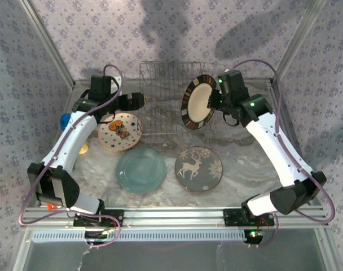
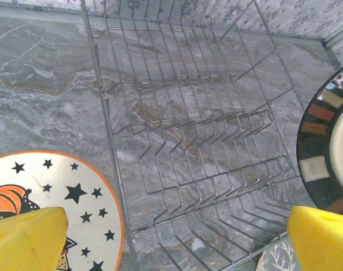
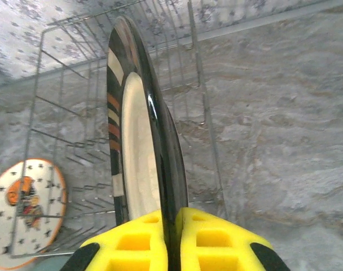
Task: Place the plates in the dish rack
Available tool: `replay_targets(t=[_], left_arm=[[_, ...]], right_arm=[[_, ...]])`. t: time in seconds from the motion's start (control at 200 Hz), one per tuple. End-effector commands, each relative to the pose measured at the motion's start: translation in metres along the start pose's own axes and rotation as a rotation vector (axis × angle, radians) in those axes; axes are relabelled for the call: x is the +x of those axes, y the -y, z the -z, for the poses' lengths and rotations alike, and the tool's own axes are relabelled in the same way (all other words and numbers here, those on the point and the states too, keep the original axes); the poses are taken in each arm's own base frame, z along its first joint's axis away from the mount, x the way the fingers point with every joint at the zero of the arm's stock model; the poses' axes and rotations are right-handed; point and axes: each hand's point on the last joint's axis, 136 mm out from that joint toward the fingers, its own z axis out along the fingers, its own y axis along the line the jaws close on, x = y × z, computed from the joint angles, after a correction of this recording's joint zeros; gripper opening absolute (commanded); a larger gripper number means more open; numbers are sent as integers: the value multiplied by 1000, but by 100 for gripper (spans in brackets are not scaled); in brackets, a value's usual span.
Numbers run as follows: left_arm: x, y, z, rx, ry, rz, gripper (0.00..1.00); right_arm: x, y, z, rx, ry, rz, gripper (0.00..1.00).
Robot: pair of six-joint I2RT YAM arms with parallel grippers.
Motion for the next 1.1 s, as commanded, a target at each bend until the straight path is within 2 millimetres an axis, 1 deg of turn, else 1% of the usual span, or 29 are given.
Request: replay_targets(t=[0.0, 0.075, 0.295, 0.375, 0.475, 0.635, 0.78, 1.099], left_arm=[[-6, 0, 8, -7, 39, -31, 99], [-6, -1, 9, -8, 42, -32, 100], [-5, -5, 7, -14, 38, -31, 99], [-5, -8, 7, -20, 37, -25, 99], [-4, -9, 7, -20, 34, -22, 99], [-3, -10, 5, -19, 29, -18, 99], [-2, -11, 3, -19, 23, -14, 99], [-1, -12, 1, -19, 16, -12, 99]], right_arm=[[-50, -1, 26, 131, 216, 34, 0], [-55, -6, 27, 176, 236, 65, 0], [-58, -24, 16, 284, 244, 175, 0], [-60, -27, 13, 326, 249, 207, 0], [-57, -32, 6, 346, 233, 242, 0], [-54, -35, -5, 387, 216, 283, 0], [-50, -38, -14, 390, 194, 292, 0], [-34, -48, -33, 399, 146, 326, 0]])
